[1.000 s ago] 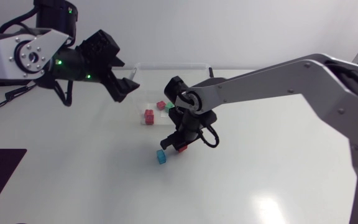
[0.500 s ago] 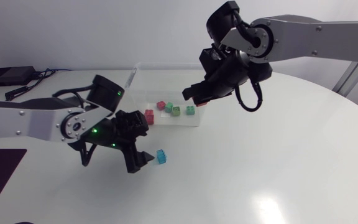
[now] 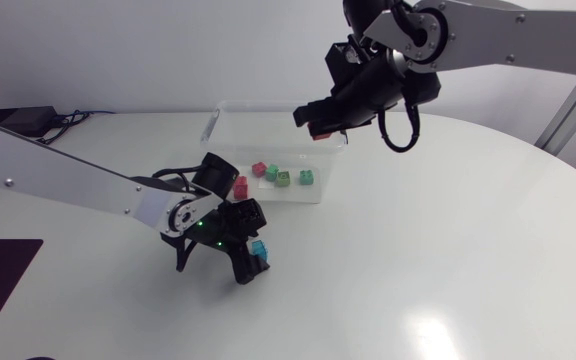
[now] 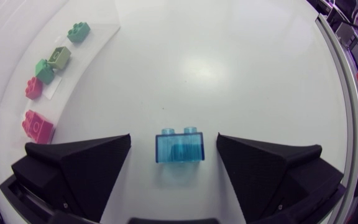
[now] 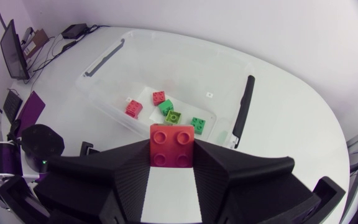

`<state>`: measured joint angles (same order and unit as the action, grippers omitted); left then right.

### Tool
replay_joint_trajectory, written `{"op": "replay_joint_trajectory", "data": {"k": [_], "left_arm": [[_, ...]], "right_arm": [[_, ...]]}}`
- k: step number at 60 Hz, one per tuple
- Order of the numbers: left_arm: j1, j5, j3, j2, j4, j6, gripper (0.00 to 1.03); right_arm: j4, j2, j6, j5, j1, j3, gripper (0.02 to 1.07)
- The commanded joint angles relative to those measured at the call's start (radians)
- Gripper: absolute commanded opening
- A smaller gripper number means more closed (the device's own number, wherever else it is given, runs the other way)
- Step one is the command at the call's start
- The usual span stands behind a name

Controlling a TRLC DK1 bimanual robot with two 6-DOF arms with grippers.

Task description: Place the duplo bricks in the container

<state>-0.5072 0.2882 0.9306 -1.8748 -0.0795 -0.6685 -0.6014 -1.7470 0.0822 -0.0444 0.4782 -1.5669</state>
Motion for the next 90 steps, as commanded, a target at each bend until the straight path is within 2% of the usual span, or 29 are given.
{"op": "replay_joint_trajectory", "data": {"k": [1, 2, 3, 12, 25, 30, 34, 37, 39, 51, 60, 76, 81, 83, 85, 88, 90], "left_arm": [[-0.005, 0.017, 0.019, -0.047, 0.014, 0.023, 0.61], [-0.007, 0.017, 0.020, -0.052, 0.017, 0.024, 0.44], [-0.007, 0.017, 0.020, -0.055, 0.023, 0.027, 0.32], [-0.013, 0.017, -0.026, 0.016, 0.014, 0.007, 0.30], [0.027, 0.016, -0.050, 0.353, -0.155, -0.029, 0.29], [0.052, 0.016, -0.001, 0.459, -0.232, -0.031, 0.29], [0.073, 0.016, 0.036, 0.505, -0.252, -0.029, 0.30], [0.090, 0.016, 0.071, 0.514, -0.259, -0.026, 0.30], [0.105, 0.014, 0.099, 0.513, -0.259, -0.023, 0.30], [0.164, 0.014, 0.269, 0.410, -0.187, 0.017, 0.30], [0.176, 0.011, 0.453, 0.221, -0.144, 0.063, 0.30], [0.196, -0.061, 0.761, -0.136, -0.117, 0.096, 0.31], [0.205, -0.090, 0.823, -0.208, -0.114, 0.118, 0.39], [0.211, -0.098, 0.847, -0.234, -0.115, 0.126, 0.53], [0.216, -0.115, 0.858, -0.251, -0.115, 0.133, 0.74], [0.220, -0.132, 0.860, -0.264, -0.106, 0.138, 0.98], [0.223, -0.136, 0.855, -0.265, -0.105, 0.138, 1.00]], "right_arm": [[0.015, -0.059, 0.005, -0.003, -0.012, -0.038, 0.32], [0.015, -0.066, 0.005, -0.003, -0.013, -0.045, 0.32], [0.015, -0.072, 0.005, -0.005, -0.013, -0.051, 0.32], [0.051, -0.149, 0.005, -0.006, -0.029, -0.117, 0.32], [0.058, -0.292, -0.006, -0.006, -0.058, -0.255, 0.33], [0.057, -0.344, -0.009, -0.005, -0.064, -0.298, 0.53], [0.055, -0.381, -0.010, 0.003, -0.067, -0.328, 0.74], [0.052, -0.402, -0.016, 0.012, -0.067, -0.347, 0.95], [0.052, -0.407, -0.019, 0.020, -0.067, -0.354, 1.01], [0.051, -0.327, -0.033, 0.040, -0.069, -0.309, 1.02], [0.077, -0.158, -0.061, 0.052, -0.070, -0.154, 1.02], [0.092, 0.159, -0.093, 0.054, -0.058, 0.123, 1.02], [0.107, 0.244, -0.099, 0.063, -0.056, 0.215, 1.02], [0.115, 0.273, -0.104, 0.069, -0.056, 0.249, 1.02], [0.117, 0.300, -0.108, 0.074, -0.058, 0.280, 1.02], [0.135, 0.351, -0.117, 0.086, -0.061, 0.338, 1.02], [0.152, 0.385, -0.124, 0.103, -0.066, 0.381, 1.02]]}}
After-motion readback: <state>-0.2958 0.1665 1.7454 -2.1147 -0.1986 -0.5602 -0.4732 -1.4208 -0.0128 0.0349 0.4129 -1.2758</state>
